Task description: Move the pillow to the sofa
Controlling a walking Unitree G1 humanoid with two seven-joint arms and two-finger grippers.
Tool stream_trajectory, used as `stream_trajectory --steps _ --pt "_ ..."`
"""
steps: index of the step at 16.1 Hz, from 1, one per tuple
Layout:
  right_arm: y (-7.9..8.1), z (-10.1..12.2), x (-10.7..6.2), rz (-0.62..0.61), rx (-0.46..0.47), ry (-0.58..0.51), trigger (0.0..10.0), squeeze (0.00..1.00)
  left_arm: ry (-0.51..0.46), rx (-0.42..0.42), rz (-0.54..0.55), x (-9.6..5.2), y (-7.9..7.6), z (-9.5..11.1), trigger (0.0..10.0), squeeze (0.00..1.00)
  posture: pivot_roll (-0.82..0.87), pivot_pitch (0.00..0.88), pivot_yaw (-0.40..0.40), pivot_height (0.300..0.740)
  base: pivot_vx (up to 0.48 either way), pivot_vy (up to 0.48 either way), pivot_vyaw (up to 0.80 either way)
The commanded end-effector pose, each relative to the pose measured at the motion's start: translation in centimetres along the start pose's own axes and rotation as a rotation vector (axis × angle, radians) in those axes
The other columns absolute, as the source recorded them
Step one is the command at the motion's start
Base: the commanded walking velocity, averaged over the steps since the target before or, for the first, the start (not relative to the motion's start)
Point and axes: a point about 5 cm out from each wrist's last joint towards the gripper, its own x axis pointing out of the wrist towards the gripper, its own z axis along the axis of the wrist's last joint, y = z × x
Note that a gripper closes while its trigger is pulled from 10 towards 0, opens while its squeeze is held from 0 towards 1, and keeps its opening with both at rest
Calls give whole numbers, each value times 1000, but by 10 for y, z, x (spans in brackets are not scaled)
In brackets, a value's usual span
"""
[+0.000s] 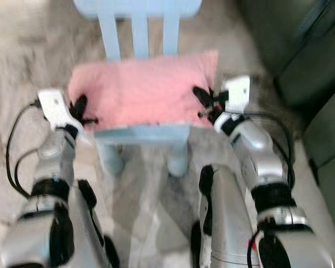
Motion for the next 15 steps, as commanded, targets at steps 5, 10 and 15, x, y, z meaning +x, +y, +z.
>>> stream_trajectory --steps 5,10,15 --pt "-2 -10 -28 -110 -32 10 0 0 -22 -48 -25 -21 -11 -2 0 0 -89 0 10 366 0 0 0" --pt "-18 -23 -64 -193 -58 69 0 0 107 -115 -80 -65 -42 -43 0 0 -92 0 22 366 0 0 0" --pt "-28 -34 -103 -298 -58 127 0 0 165 -30 -154 -91 -44 -55 0 0 -100 0 37 366 0 0 0"
